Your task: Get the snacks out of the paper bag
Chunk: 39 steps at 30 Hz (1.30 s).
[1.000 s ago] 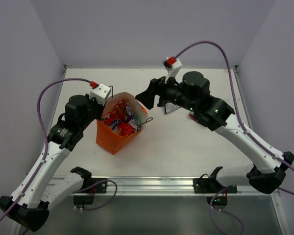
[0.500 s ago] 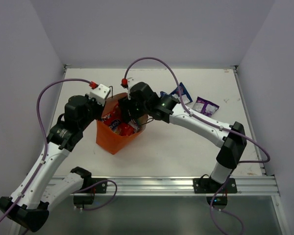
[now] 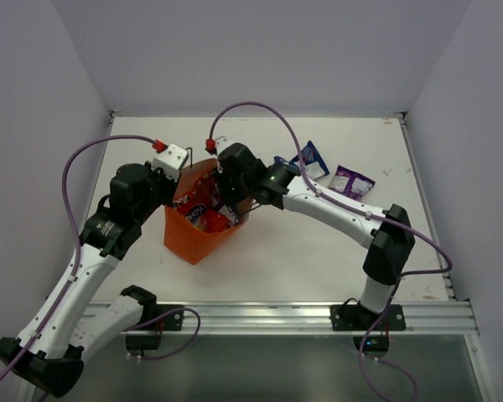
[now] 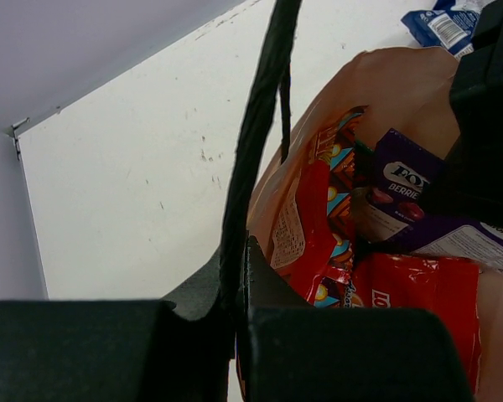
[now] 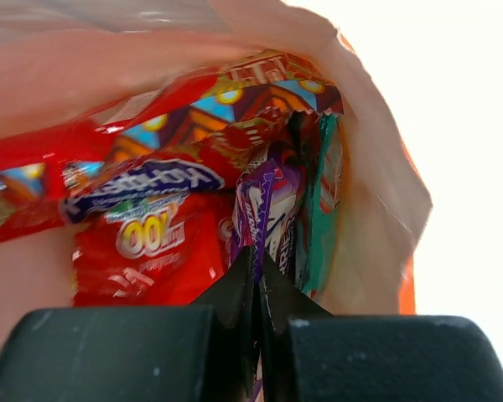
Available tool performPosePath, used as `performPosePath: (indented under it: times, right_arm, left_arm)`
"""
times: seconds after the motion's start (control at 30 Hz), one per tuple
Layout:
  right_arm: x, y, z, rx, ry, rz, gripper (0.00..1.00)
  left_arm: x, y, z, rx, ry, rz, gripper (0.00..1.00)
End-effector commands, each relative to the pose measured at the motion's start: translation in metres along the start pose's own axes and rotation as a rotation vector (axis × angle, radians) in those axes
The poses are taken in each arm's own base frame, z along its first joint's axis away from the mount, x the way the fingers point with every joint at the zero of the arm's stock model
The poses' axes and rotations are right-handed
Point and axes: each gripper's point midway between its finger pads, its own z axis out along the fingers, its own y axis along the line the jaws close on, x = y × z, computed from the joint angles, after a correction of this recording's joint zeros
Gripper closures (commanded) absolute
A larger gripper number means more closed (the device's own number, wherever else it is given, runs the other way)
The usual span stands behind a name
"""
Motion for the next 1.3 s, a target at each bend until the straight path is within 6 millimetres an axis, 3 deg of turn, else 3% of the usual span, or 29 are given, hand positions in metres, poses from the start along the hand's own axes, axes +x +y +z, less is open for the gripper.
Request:
performPosePath:
  times: [0.0, 0.17, 0.33, 0.43, 0.5, 0.6, 0.63, 0.73, 0.77, 0.83, 0.9, 1.03, 1.07, 1.13, 1.17, 1.2, 1.27]
  right_arm:
    - [-0.077, 0.022, -0.082, -0.106, -0.240, -0.001, 1.00]
    - [-0.130, 0.020, -0.170, -0.124, -0.465, -0.004, 1.00]
    - [-0.155, -0.009, -0.229, -0.015, -0.616, 0.007, 1.00]
    - [-0.160, -0.046, -0.253, 0.106, -0.680, 0.064, 1.00]
    - [-0.153, -0.076, -0.272, 0.186, -0.713, 0.118, 1.00]
    - [-0.134, -0.109, -0.284, 0.252, -0.721, 0.179, 1.00]
    - [-0.120, -0.119, -0.272, 0.276, -0.686, 0.196, 1.00]
    - [-0.098, -0.132, -0.264, 0.303, -0.654, 0.223, 1.00]
    - [-0.082, -0.135, -0.246, 0.305, -0.601, 0.219, 1.00]
    - [-0.057, -0.128, -0.215, 0.253, -0.514, 0.212, 1.00]
    - [-0.043, -0.118, -0.193, 0.180, -0.468, 0.212, 1.00]
    - [-0.015, -0.076, -0.141, -0.082, -0.374, 0.193, 1.00]
    - [-0.009, -0.054, -0.137, -0.205, -0.339, 0.172, 1.00]
    - [-0.011, -0.038, -0.128, -0.310, -0.359, 0.169, 1.00]
    - [0.009, -0.033, -0.115, -0.356, -0.310, 0.174, 1.00]
    - [0.014, -0.032, -0.109, -0.365, -0.304, 0.196, 1.00]
    - [0.038, -0.041, -0.086, -0.331, -0.252, 0.232, 1.00]
  left_arm:
    - [-0.065, 0.022, -0.016, -0.085, -0.226, 0.015, 1.00]
    - [-0.070, 0.027, -0.014, -0.108, -0.231, 0.015, 1.00]
    - [-0.076, 0.034, -0.010, -0.141, -0.251, 0.028, 1.00]
    - [-0.085, 0.039, -0.005, -0.166, -0.274, 0.053, 1.00]
    - [-0.094, 0.043, 0.001, -0.185, -0.293, 0.076, 1.00]
    - [-0.108, 0.049, 0.011, -0.211, -0.324, 0.131, 1.00]
    - [-0.116, 0.051, 0.012, -0.214, -0.341, 0.162, 1.00]
    - [-0.134, 0.052, 0.023, -0.216, -0.383, 0.202, 1.00]
    - [-0.133, 0.050, 0.031, -0.203, -0.370, 0.214, 1.00]
    - [-0.149, 0.048, 0.033, -0.196, -0.430, 0.235, 1.00]
    - [-0.152, 0.047, 0.038, -0.185, -0.433, 0.262, 1.00]
    - [-0.138, 0.044, 0.044, -0.179, -0.401, 0.298, 1.00]
    - [-0.137, 0.044, 0.040, -0.179, -0.407, 0.301, 1.00]
    - [-0.124, 0.037, 0.041, -0.151, -0.398, 0.310, 1.00]
    - [-0.123, 0.034, 0.034, -0.142, -0.415, 0.312, 1.00]
    - [-0.111, 0.026, 0.036, -0.107, -0.404, 0.321, 1.00]
    - [-0.104, 0.017, 0.028, -0.067, -0.421, 0.333, 1.00]
